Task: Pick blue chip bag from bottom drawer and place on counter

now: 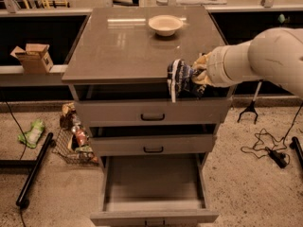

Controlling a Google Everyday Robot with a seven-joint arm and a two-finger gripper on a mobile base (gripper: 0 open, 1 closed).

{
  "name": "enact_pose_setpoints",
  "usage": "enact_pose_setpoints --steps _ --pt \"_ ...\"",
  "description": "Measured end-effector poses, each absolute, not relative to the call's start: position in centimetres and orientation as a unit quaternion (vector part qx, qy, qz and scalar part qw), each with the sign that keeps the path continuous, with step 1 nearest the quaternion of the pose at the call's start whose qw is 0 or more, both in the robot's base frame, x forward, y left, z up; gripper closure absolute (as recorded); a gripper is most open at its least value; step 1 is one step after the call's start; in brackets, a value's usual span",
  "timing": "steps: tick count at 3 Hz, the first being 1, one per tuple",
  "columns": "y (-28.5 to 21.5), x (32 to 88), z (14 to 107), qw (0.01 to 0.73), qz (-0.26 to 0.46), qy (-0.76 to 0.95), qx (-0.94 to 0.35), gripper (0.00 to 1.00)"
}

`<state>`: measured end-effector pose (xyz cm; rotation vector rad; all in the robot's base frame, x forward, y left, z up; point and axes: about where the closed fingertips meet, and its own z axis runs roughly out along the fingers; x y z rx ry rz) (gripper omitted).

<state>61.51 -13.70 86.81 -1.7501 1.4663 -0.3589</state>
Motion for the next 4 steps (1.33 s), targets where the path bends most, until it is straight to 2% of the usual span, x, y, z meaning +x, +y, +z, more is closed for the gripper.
enact_pose_setpoints --steps 2,4 --pt "-13.7 69.9 93.9 0.438 -0.194 0.523 -0.705 1.0" --pt "-10.5 76.7 95.8 0.443 -0.2 0.503 -0.714 1.0"
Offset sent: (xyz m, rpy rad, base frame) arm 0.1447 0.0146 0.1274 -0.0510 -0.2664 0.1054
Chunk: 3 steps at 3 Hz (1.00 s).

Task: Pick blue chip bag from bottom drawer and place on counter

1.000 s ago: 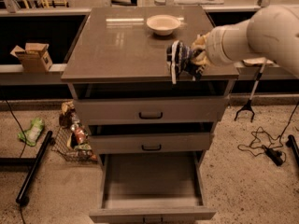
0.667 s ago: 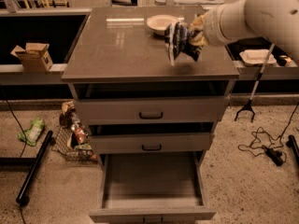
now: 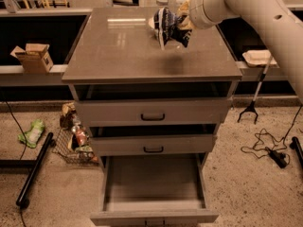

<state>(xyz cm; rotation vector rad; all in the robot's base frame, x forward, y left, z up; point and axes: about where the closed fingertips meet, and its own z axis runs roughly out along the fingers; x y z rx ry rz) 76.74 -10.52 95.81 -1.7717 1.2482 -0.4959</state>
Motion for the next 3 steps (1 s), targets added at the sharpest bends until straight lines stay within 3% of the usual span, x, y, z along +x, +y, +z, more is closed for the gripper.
enact_pose_setpoints --steps 1,3 --pt "-9.6 79.0 94.9 0.427 -0.19 0.516 -0.718 0.82" --pt "-8.5 81.3 92.4 0.395 -0.168 0.535 -0.727 0.36"
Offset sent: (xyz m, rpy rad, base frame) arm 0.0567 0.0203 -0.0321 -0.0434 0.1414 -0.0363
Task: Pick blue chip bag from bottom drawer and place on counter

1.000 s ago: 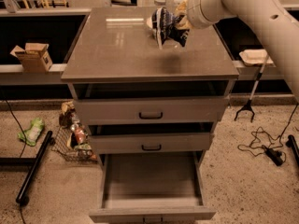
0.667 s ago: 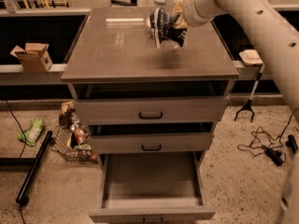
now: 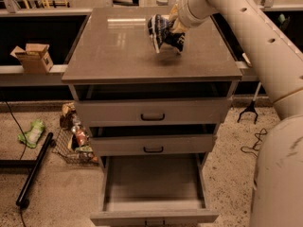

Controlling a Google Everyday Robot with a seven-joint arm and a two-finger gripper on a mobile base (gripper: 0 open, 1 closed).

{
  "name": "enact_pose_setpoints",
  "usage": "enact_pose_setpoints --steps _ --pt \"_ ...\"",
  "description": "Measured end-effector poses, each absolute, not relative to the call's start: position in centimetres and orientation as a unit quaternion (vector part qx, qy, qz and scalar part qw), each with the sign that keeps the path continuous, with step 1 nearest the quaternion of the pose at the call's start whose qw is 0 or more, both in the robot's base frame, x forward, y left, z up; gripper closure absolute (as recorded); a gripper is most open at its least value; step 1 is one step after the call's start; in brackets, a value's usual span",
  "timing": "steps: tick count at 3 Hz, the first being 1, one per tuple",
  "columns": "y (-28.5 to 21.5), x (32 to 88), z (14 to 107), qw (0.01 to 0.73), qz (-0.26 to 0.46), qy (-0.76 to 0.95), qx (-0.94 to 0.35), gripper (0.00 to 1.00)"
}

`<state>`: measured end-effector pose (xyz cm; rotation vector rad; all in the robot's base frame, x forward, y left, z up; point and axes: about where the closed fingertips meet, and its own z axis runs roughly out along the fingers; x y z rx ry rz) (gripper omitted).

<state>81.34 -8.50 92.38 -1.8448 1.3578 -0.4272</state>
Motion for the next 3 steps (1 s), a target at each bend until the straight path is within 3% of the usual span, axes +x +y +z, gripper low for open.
enact_pose_setpoints --steps 1,2,3 --pt "-8.6 81.6 91.6 0.386 -0.16 0.543 -0.728 0.13" --pt "-10.5 81.5 91.0 0.385 -0.153 0.561 -0.717 0.0" --pt "-14.2 80.2 91.1 0.406 -0.141 0.588 -0.685 0.0"
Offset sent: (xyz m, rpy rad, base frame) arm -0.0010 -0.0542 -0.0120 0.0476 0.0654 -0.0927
